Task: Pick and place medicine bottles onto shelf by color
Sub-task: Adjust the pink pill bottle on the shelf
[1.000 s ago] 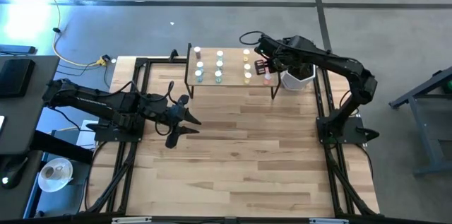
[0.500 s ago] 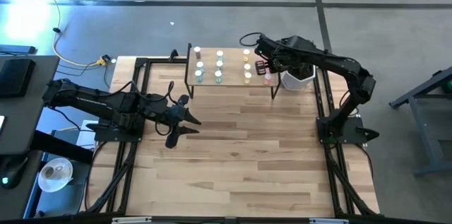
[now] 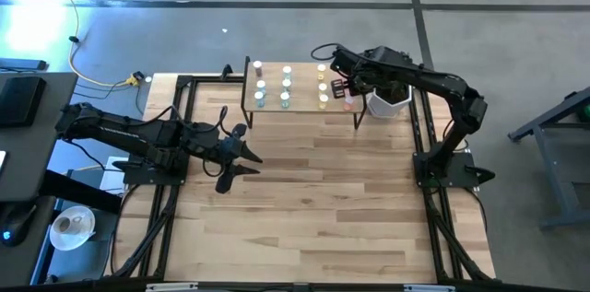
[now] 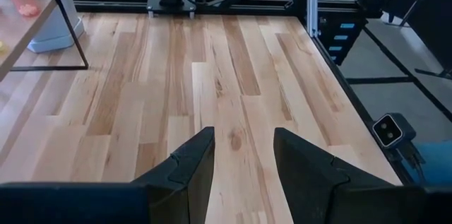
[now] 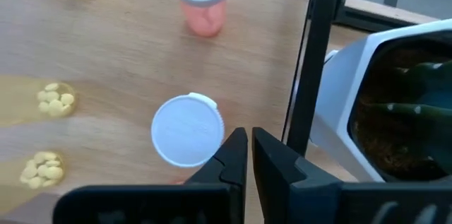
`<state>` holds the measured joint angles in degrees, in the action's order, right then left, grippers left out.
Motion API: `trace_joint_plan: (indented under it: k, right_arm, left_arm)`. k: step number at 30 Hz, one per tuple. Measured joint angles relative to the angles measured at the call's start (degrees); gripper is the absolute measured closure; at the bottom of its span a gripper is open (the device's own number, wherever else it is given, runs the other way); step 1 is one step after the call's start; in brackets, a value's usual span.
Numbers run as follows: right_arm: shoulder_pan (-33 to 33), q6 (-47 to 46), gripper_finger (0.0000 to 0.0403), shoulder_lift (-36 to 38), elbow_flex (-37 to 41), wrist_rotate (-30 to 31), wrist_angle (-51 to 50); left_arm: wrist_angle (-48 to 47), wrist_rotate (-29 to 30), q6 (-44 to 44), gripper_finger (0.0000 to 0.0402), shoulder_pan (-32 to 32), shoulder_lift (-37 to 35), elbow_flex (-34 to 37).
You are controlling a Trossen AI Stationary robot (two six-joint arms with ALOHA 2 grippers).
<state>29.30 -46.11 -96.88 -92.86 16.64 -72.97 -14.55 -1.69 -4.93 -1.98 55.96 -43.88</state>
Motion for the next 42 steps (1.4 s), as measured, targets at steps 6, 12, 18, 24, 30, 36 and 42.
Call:
trace_joint_plan:
  k: [6,12,18,24,30,36,42]
  right_arm:
    - [0.0,-0.1,0.0390,0.0,0.0,-0.8,-0.3]
    - [0.0,-0.2,0.0390,0.0,0.0,-3.2,0.0]
    - [0.0,0.0,0.0390,0.0,0.0,-3.1,0.2]
    - [0.0,1.3,0.0390,0.0,0.0,-3.2,1.0]
    - [0.0,1.6,0.0390,0.0,0.0,-3.2,0.8]
    - [0.0,1.1,0.0390,0.1,0.0,-3.3,-1.0]
    - [0.0,1.3,0.0390,0.1,-0.1,-3.3,-1.4]
  left_arm:
    - [-0.2,0.0,0.0,0.0266,0.0,0.0,0.0]
    - [-0.2,0.0,0.0,0.0266,0.0,0.0,0.0]
    - [-0.2,0.0,0.0,0.0266,0.0,0.0,0.0]
    - [-0.2,0.0,0.0,0.0266,0.0,0.0,0.0]
    - [-0.2,0.0,0.2,0.0266,0.0,0.0,0.0]
    - [-0.2,0.0,0.1,0.0266,0.0,0.0,0.0]
    - [-0.2,0.0,0.1,0.0266,0.0,0.0,0.0]
